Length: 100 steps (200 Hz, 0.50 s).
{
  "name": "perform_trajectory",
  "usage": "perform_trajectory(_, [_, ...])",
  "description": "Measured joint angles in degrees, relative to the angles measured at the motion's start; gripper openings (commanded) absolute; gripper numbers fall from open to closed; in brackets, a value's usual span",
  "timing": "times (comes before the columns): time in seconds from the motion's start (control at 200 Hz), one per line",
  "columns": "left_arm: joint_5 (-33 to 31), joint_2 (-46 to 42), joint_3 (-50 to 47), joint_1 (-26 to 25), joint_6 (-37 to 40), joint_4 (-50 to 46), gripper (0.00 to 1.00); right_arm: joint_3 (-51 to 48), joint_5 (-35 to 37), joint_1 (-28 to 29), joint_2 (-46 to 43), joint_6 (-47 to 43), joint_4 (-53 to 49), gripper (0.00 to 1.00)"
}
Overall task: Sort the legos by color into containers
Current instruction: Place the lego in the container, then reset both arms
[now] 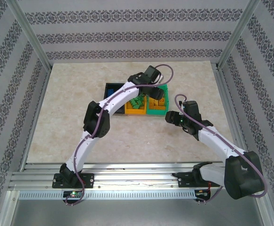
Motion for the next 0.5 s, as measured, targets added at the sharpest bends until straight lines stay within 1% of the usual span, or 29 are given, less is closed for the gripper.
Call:
perform_trajectory(0.255, [0.04,-18.8,-27.54,1.16,-0.98,12.68,0.64,1.62,1.44,-0.57,-0.11,-0.28,-2.99,0.63])
perform_trajectory(0.5, [-2.34,-34.01,-47.67,4.22,-1.51,22.77,0.66,2.99,8.59,-2.51,-4.02,-2.4,-4.98,0.7])
